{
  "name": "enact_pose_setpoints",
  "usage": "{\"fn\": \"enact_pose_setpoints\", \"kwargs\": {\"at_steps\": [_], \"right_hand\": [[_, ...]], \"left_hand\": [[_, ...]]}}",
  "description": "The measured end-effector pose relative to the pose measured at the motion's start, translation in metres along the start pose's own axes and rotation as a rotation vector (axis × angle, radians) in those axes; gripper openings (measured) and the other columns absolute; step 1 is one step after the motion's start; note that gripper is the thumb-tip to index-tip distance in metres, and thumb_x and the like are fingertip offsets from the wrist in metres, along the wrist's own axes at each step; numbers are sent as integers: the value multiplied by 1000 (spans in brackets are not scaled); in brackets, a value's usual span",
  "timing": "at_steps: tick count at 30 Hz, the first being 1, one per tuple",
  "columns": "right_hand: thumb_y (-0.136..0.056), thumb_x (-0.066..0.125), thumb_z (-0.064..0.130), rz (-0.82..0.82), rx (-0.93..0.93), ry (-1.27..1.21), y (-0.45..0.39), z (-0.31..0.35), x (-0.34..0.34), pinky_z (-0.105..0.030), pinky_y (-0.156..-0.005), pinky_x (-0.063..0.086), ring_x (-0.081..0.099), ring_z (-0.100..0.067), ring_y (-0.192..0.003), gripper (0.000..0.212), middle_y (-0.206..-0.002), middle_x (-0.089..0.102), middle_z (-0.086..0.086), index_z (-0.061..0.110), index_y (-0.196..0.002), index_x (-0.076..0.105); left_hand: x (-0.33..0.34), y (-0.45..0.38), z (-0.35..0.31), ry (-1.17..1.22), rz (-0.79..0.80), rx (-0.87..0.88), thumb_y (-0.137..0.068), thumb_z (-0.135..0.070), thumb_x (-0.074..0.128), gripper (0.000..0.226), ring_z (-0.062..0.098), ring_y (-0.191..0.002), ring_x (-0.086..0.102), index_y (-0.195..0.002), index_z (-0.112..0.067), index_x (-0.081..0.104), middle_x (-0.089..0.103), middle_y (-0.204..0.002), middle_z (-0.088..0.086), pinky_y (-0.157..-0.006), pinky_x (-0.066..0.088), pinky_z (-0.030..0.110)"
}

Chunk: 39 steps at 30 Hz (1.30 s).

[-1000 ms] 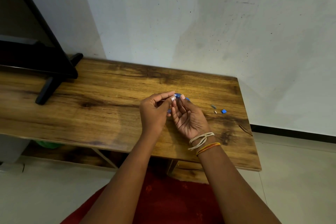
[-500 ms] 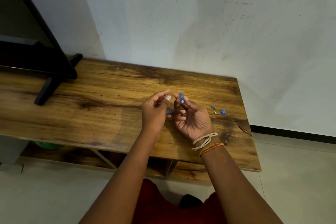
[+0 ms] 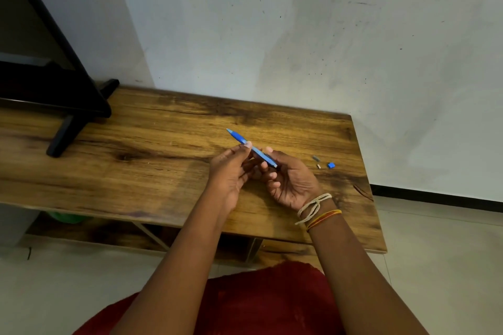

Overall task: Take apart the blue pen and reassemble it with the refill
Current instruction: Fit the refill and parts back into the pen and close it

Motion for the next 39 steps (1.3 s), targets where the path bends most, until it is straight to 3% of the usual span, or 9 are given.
{"fn": "enact_pose_setpoints", "kwargs": {"at_steps": [3, 7, 10, 15, 22, 26, 32, 39], "right_hand": [[-89, 60, 30, -390, -205, 287, 12, 27, -39, -16, -38, 35, 47, -10, -38, 21, -53, 59, 2, 11, -85, 67], [-85, 62, 23, -1004, -686, 1025, 77, 92, -67, -23, -57, 38, 58, -18, -62, 17, -60, 59, 3, 13, -72, 66], [-83, 65, 25, -1137, -689, 1137, 96, 101, -82, -27, -66, 44, 62, -21, -74, 13, -69, 61, 1, 12, -85, 68], [-84, 67, 22, -1144, -572, 1247, 88, 98, -92, -32, -74, 50, 67, -28, -89, 19, -93, 73, -11, 10, -96, 73], [-82, 66, 24, -1117, -593, 1191, 86, 97, -89, -28, -70, 50, 68, -24, -80, 12, -84, 73, -6, 14, -85, 72], [-85, 68, 17, -854, -660, 890, 71, 88, -71, -32, -66, 60, 71, -18, -70, 3, -79, 73, -7, 15, -85, 69], [-85, 63, -5, -405, -711, 526, 54, 73, -20, -22, -64, 58, 69, -13, -67, 12, -79, 71, -9, 3, -89, 71], [-84, 65, -4, -337, -779, 477, 55, 75, -6, -20, -65, 57, 71, -12, -69, 13, -81, 73, -8, 5, -90, 72]], "left_hand": [[-1, -1, 6, 49, -23, -56, -88, -17, 66, 4, 15, -74, 72, -90, -14, 67, 75, -80, 2, -69, 56, 26], [6, 2, 13, 113, -1, -92, -88, -19, 66, 14, 14, -73, 74, -99, -10, 68, 76, -83, 3, -71, 55, 28], [12, 5, 17, 181, 18, -119, -89, -19, 65, 18, 13, -71, 74, -103, -7, 66, 76, -80, 3, -63, 57, 26], [18, 8, 18, 239, 31, -123, -88, -16, 66, 16, 13, -68, 74, -98, -3, 65, 76, -77, 7, -55, 57, 23], [19, 9, 16, 322, 52, -152, -88, -14, 65, 11, 12, -65, 73, -90, -3, 65, 75, -73, 10, -51, 56, 20], [21, 10, 15, 350, 54, -149, -89, -12, 64, 10, 13, -66, 74, -92, -3, 64, 75, -72, 11, -51, 56, 20], [12, 7, 12, 305, -12, -82, -91, -12, 61, 11, 14, -67, 74, -95, -2, 62, 75, -72, 11, -53, 56, 20], [4, 5, 10, 275, -37, -60, -89, -12, 62, 12, 14, -69, 74, -95, -2, 62, 75, -75, 11, -54, 57, 20]]}}
Point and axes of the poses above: each hand's wrist, its own y-axis away from the middle knuckle, its own x-axis out of the palm, z = x × y, the point moved 10 cm from there along -y, towards the middle knuckle
